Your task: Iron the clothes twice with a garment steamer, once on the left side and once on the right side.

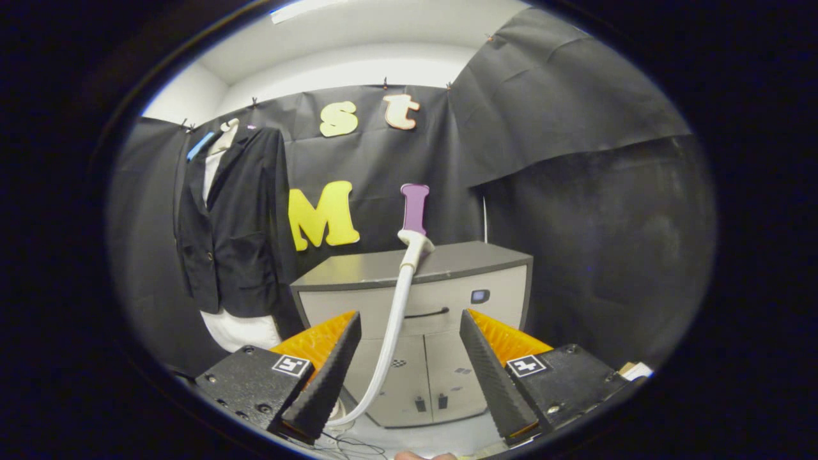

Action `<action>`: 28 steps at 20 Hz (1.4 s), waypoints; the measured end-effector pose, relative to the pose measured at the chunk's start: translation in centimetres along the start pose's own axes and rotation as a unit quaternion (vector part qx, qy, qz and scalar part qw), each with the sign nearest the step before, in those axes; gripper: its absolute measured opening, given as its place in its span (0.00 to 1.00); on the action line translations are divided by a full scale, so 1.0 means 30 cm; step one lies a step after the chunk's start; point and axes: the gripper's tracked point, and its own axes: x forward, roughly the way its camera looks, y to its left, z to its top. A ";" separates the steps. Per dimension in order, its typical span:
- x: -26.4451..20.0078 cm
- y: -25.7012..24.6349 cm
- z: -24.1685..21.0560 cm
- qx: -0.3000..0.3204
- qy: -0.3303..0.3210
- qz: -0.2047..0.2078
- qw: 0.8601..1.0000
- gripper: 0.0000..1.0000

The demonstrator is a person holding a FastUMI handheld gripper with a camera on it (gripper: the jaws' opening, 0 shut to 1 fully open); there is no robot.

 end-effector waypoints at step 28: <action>0.895 -0.004 0.343 -0.069 0.104 0.043 0.991 0.97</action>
